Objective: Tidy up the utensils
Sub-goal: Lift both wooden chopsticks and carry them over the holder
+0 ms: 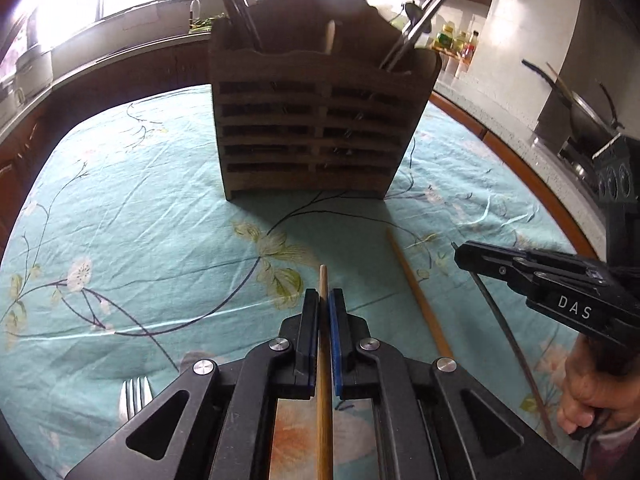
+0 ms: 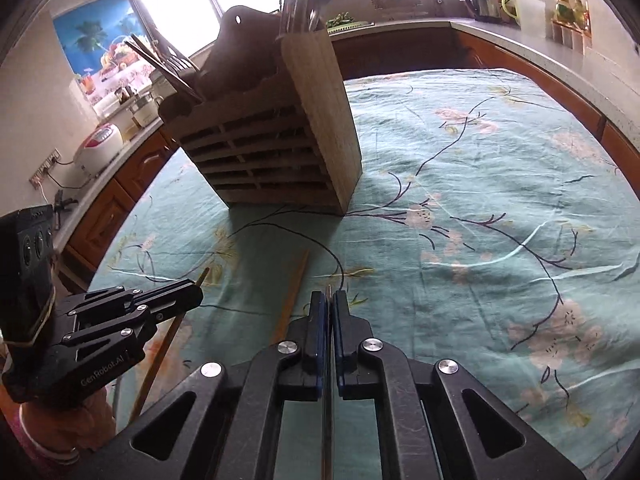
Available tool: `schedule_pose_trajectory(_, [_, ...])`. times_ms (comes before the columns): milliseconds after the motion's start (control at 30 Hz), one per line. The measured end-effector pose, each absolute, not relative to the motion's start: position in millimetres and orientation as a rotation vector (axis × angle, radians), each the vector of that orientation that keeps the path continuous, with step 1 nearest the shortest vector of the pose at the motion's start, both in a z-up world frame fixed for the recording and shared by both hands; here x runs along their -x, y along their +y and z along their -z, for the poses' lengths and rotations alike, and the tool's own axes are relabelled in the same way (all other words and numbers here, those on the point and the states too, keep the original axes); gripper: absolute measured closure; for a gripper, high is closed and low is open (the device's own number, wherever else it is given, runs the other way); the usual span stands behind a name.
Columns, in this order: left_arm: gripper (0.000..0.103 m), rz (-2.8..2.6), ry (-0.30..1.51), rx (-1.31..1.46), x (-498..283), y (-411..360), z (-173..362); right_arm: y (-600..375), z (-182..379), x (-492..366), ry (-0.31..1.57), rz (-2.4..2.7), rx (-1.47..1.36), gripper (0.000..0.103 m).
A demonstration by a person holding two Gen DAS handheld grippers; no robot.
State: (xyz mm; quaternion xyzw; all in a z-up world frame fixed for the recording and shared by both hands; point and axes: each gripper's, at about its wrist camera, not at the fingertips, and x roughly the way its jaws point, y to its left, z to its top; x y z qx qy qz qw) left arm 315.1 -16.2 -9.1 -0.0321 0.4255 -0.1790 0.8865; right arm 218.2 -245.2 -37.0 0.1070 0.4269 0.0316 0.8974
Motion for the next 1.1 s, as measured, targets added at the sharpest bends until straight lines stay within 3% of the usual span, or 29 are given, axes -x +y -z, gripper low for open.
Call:
schedule_pose_trajectory(567, [0.1, 0.451, 0.608, 0.227, -211.6, 55.3, -88.7, -233.7, -102.6, -154.6, 0.514, -0.094, -0.189, 0.099])
schedule_pose_trajectory(1100, [0.1, 0.402, 0.489, 0.266, -203.5, 77.2, -110.9, -232.5, -123.7, -162.2, 0.462, -0.104, -0.183, 0.099])
